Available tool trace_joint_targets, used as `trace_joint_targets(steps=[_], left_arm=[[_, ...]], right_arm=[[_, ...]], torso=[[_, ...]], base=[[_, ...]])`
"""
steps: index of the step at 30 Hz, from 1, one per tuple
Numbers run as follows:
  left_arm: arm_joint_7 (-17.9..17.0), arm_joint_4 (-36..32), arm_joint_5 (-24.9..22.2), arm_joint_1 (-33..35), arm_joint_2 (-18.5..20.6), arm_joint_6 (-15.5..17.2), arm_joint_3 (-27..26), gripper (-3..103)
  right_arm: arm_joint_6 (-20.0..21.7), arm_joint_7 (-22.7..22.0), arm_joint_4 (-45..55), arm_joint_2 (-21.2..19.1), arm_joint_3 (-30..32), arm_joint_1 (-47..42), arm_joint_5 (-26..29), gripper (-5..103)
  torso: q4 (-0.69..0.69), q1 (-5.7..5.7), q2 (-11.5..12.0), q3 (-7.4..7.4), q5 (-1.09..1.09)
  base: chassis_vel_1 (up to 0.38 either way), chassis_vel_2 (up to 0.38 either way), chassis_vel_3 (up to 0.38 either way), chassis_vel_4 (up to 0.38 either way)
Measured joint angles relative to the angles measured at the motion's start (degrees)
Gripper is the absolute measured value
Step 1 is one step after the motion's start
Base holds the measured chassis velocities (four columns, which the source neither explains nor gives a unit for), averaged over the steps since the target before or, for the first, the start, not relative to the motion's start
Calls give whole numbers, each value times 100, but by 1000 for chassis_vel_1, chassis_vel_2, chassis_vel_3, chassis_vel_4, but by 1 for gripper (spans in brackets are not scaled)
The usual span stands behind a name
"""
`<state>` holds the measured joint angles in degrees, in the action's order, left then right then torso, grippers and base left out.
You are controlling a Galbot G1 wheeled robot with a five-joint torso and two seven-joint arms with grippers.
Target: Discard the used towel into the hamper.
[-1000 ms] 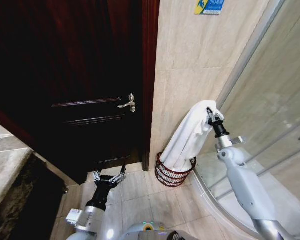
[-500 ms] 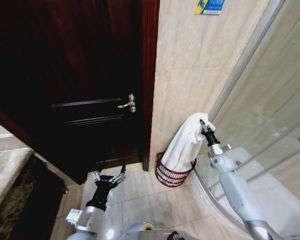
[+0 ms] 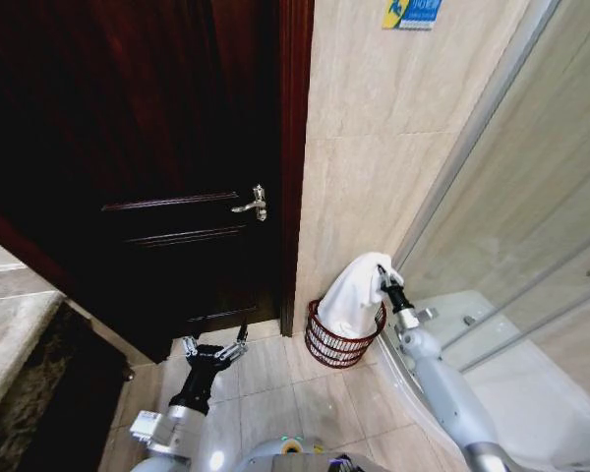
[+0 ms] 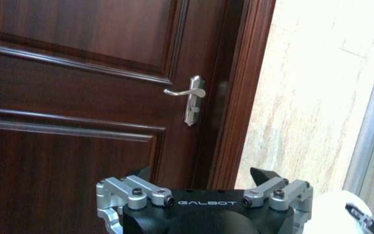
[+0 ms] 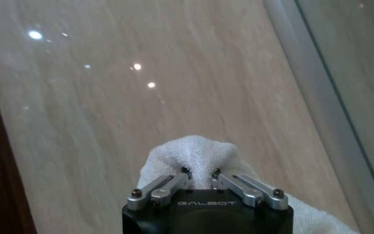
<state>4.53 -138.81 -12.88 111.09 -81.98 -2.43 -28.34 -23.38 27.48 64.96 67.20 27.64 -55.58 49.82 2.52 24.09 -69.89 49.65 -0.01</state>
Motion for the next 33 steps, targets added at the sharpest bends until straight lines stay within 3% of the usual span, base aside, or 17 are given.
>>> trace_joint_targets(steps=[10, 23, 33], left_arm=[[0, 0, 0, 0, 0, 0, 0, 100], [0, 0, 0, 0, 0, 0, 0, 100], [0, 0, 0, 0, 0, 0, 0, 100]], right_arm=[[386, -316, -506, 153, -258, 89, 128, 7], [579, 57, -2153, 323, -433, 829, 137, 7], [866, 189, -2977, 564, -441, 1132, -269, 7]], torso=[[0, 0, 0, 0, 0], [0, 0, 0, 0, 1], [0, 0, 0, 0, 1]], base=[[0, 0, 0, 0], [0, 0, 0, 0], [0, 0, 0, 0]])
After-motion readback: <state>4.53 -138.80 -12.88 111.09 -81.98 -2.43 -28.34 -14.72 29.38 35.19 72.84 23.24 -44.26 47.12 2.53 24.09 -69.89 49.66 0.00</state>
